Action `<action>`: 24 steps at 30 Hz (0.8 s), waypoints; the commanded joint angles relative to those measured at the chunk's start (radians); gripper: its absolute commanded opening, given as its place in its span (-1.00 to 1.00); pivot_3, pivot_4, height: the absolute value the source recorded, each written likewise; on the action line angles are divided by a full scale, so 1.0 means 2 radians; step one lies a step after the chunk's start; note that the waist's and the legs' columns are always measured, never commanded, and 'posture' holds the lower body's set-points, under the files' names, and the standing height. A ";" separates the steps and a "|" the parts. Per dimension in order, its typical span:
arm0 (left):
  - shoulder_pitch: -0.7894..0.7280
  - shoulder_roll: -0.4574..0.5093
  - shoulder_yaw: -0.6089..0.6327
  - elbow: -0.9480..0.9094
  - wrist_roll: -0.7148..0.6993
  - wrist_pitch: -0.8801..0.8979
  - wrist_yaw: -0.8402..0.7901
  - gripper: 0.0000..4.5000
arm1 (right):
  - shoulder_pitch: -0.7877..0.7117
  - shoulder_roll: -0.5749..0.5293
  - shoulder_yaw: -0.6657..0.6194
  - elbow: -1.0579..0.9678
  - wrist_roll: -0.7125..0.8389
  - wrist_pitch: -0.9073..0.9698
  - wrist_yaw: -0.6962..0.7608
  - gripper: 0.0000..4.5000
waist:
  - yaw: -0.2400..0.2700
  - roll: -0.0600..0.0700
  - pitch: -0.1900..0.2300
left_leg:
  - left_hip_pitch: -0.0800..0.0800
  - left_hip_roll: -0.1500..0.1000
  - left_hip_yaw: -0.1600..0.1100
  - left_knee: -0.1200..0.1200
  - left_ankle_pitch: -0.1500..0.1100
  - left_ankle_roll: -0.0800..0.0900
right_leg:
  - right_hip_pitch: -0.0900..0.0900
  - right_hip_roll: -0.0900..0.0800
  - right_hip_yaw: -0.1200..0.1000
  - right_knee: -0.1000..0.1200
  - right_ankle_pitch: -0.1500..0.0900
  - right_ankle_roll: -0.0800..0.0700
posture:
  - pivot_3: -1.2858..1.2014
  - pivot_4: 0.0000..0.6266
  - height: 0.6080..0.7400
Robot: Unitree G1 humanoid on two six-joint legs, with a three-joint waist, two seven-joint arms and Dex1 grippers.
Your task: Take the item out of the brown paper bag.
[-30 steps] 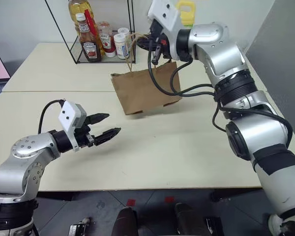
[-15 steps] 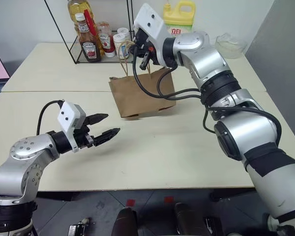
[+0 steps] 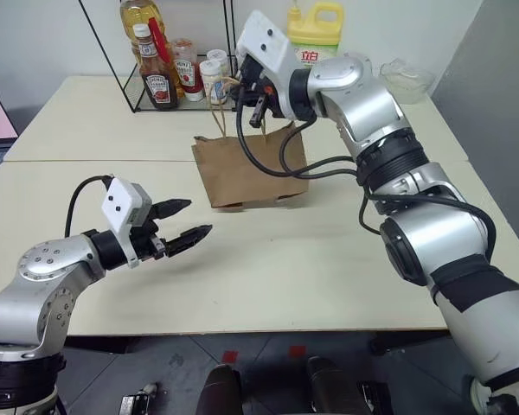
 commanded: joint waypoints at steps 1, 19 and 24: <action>-0.009 0.005 0.005 -0.009 -0.007 -0.007 -0.001 0.66 | 0.001 -0.012 -0.002 -0.040 -0.004 0.003 0.005 -0.99 | 0.000 0.000 0.000 | 0.000 0.000 0.000 0.000 0.000 0.000 | 0.000 0.000 0.000 0.000 0.000 0.000 | 0.03 -0.52 1.00; -0.014 0.002 0.000 -0.011 -0.008 -0.006 0.000 0.66 | 0.066 -0.063 0.011 -0.137 -0.016 0.046 0.059 0.57 | 0.000 0.000 0.000 | 0.000 0.000 0.000 0.000 0.000 0.000 | 0.000 0.000 0.000 0.001 0.000 0.000 | 0.03 -0.52 1.00; -0.017 0.002 0.000 -0.014 -0.010 -0.004 0.002 0.66 | 0.126 -0.112 0.001 -0.251 0.001 0.102 0.094 0.98 | 0.001 0.000 0.000 | 0.000 0.000 -0.001 0.001 0.000 0.000 | 0.000 0.000 0.000 0.001 0.000 0.000 | 0.03 -0.52 1.00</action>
